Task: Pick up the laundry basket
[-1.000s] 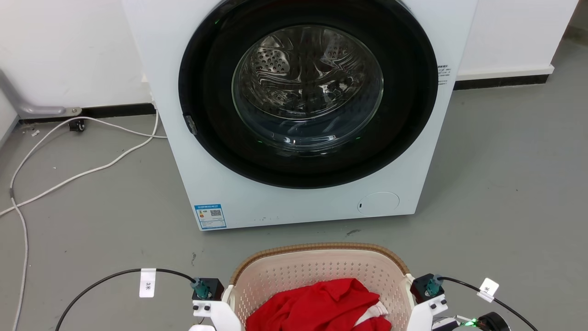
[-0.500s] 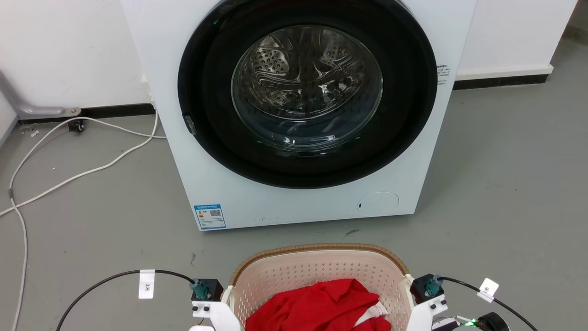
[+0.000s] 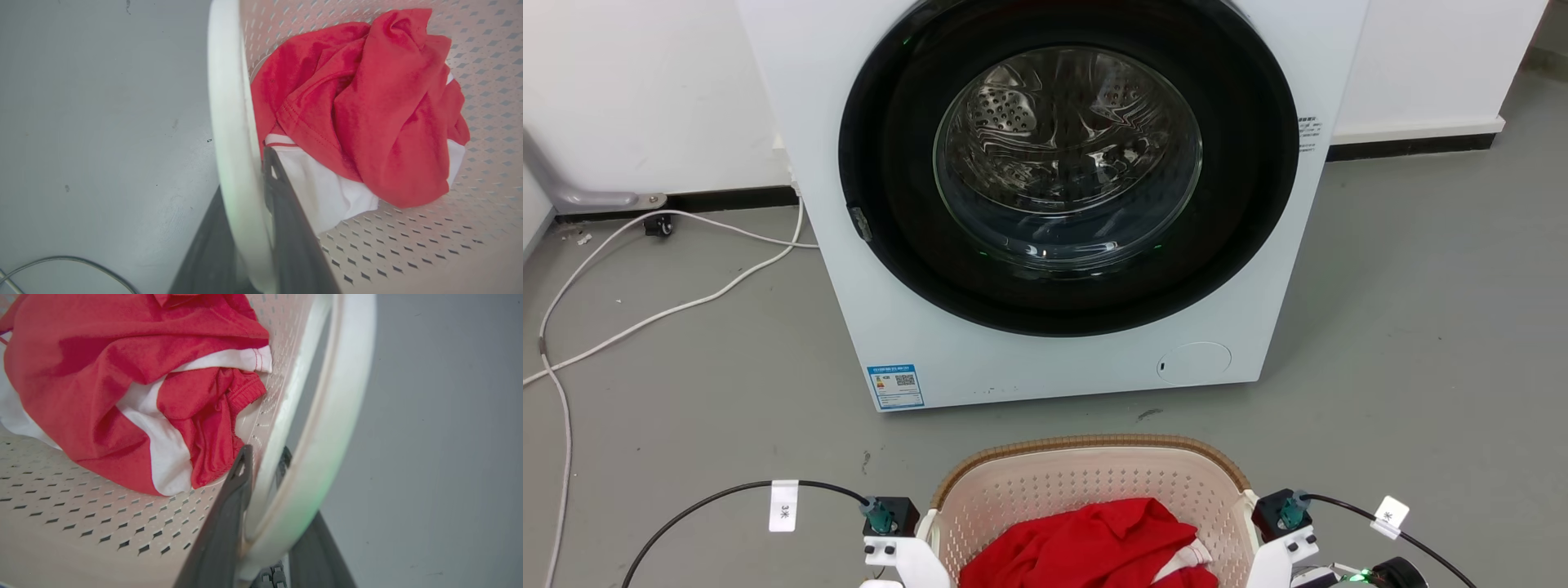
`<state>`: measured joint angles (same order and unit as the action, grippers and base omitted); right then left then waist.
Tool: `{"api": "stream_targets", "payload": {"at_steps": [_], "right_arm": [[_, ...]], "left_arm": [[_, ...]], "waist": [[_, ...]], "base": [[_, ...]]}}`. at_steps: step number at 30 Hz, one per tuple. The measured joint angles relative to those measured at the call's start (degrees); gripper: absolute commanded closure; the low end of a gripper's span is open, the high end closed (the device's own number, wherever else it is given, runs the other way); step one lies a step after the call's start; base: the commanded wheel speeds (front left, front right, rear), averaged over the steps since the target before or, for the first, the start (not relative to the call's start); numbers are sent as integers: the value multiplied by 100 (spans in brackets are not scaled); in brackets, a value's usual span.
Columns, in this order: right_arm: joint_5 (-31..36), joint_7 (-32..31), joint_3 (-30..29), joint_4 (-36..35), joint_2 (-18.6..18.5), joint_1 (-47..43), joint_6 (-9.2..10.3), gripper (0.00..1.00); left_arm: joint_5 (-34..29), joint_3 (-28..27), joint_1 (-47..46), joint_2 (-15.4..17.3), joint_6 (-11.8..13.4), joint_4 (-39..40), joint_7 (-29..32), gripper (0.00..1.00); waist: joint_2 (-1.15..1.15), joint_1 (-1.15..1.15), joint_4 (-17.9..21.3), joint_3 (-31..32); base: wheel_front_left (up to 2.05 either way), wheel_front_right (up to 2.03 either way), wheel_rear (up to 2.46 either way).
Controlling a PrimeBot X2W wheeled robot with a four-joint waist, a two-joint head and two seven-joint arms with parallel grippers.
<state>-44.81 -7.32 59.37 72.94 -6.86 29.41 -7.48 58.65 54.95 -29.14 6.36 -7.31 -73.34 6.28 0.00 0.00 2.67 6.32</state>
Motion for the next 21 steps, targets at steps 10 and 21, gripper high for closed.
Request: {"api": "stream_targets", "payload": {"at_steps": [10,21], "right_arm": [[-135,24,140,18,0,8,0,100],[-266,47,279,33,-3,27,0,100]], "left_arm": [[54,64,0,7,0,-8,-40,100],[116,116,-1,15,0,-14,-69,100]], "waist": [[0,0,-7,1],[0,0,-14,-15]], "base": [[0,0,0],[0,0,0]]}}
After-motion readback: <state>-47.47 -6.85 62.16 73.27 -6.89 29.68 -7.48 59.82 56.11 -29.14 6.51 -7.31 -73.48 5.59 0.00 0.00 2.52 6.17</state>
